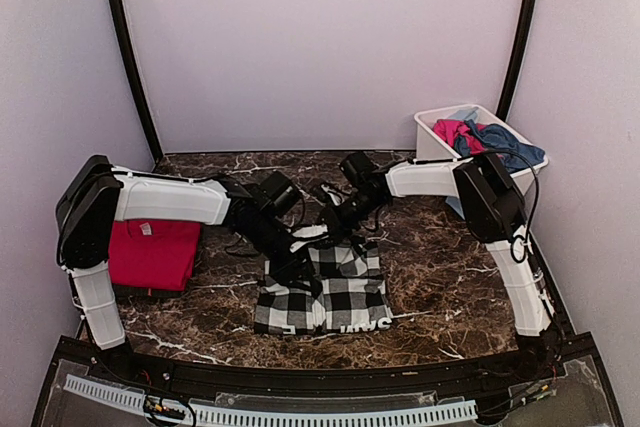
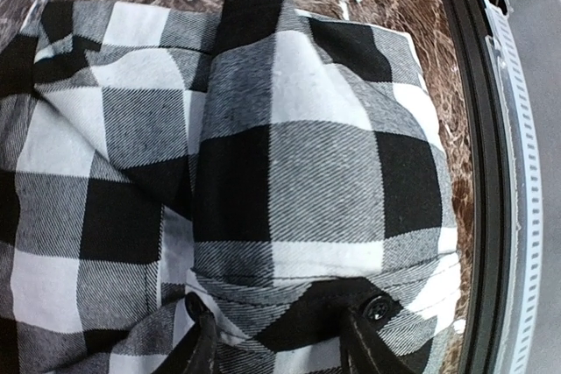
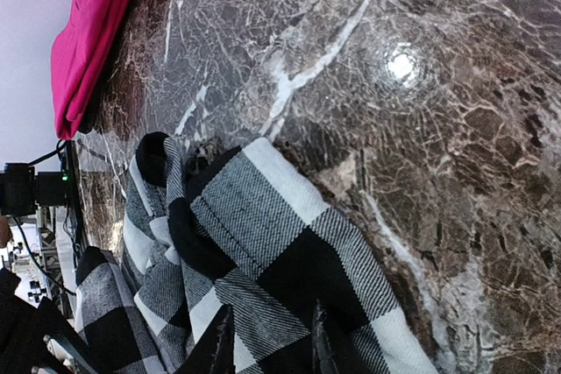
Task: Fold and stack the mixed laundry pile
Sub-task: Pick up the 2/3-rectangle-folded shirt from the corner of the board, then adjust the 2/3-rectangle-folded shirt at the center of the board.
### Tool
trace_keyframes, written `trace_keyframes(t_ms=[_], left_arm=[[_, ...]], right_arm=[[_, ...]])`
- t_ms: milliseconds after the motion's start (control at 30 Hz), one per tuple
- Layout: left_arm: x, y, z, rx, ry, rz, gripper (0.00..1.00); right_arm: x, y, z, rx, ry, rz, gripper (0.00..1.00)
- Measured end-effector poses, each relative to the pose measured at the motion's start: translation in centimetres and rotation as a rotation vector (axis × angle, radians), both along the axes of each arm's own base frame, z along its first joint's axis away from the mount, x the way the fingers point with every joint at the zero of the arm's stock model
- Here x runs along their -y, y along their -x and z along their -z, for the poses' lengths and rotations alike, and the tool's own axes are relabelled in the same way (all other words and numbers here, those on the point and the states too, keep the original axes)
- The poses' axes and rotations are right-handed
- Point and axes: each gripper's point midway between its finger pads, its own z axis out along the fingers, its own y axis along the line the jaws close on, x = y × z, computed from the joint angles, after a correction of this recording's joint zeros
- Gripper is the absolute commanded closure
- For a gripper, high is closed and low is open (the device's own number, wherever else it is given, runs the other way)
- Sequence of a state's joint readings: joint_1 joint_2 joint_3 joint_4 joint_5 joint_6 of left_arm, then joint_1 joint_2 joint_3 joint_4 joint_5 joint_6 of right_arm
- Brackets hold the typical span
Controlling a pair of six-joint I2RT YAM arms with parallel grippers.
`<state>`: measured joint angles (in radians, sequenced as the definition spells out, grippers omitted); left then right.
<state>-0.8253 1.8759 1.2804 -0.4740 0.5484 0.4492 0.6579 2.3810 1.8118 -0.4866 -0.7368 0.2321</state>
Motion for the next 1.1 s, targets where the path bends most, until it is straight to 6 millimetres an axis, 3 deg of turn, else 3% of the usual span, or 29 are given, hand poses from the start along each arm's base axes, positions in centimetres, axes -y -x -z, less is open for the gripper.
trace_keyframes(t_ms=[333, 600, 867, 1100], left_arm=[[0.6, 1.0, -0.6, 0.004, 0.009, 0.059, 0.98], [0.6, -0.4, -1.2, 0.073, -0.006, 0.037, 1.00], [0.5, -5.6, -3.9, 0.234, 0.020, -0.019, 1.00], [-0.5, -8.6, -3.9, 0.334, 0.002, -0.045, 1.00]], right_arm=[[-0.1, 0.3, 0.3, 0.008, -0.015, -0.017, 0.76], [-0.3, 0.6, 0.5, 0.006, -0.049, -0.033, 0.78], [-0.5, 1.0, 0.6, 0.001, -0.069, -0.045, 0.79], [-0.5, 1.3, 0.6, -0.006, -0.076, -0.053, 0.80]])
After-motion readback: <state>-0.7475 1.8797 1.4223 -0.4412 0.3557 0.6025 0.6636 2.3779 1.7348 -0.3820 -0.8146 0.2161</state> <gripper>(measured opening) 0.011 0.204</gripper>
